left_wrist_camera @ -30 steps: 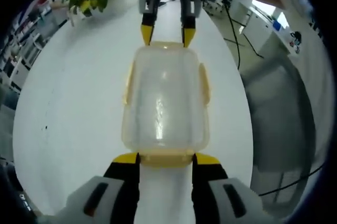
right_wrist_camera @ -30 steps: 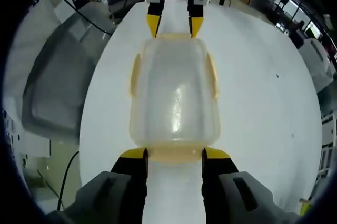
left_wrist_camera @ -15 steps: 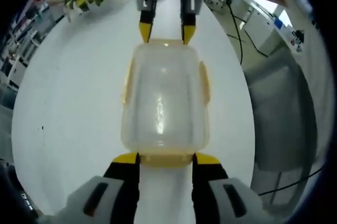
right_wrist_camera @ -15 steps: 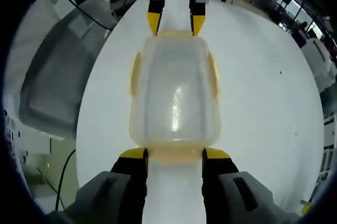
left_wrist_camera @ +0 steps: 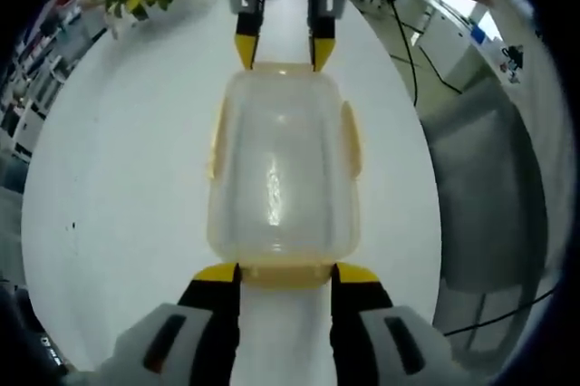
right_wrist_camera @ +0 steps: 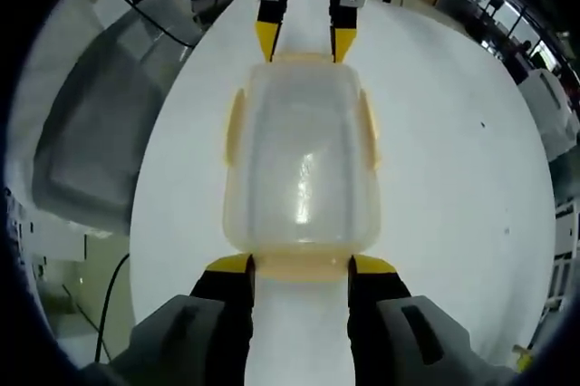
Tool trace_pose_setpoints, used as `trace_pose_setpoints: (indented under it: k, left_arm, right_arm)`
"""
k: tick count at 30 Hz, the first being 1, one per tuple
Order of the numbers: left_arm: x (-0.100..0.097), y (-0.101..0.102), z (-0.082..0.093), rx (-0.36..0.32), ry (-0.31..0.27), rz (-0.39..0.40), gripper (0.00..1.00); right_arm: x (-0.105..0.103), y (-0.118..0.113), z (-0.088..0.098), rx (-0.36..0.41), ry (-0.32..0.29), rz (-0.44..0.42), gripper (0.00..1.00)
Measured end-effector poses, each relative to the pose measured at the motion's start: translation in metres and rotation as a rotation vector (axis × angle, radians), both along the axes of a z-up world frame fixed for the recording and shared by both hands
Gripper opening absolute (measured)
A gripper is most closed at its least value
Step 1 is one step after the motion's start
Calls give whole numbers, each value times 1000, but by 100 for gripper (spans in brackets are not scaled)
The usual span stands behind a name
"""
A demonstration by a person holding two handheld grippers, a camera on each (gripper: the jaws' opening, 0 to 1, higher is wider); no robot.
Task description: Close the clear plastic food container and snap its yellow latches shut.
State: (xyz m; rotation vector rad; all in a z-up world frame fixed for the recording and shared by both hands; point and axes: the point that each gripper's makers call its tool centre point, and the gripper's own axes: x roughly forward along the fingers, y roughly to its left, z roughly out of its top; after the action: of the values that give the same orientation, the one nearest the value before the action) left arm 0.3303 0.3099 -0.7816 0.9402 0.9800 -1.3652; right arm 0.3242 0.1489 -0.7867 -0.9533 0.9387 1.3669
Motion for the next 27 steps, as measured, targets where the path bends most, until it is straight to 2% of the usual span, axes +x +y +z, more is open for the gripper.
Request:
trace_pose_setpoints:
  k: [17, 27]
  left_arm:
    - [1, -3, -3, 3, -11, -6, 33]
    - [1, -1, -5, -10, -24, -24, 33]
  right_arm:
    - [0, -3, -8, -37, -7, 1, 37]
    - [0, -3, -8, -24, 0, -13, 38]
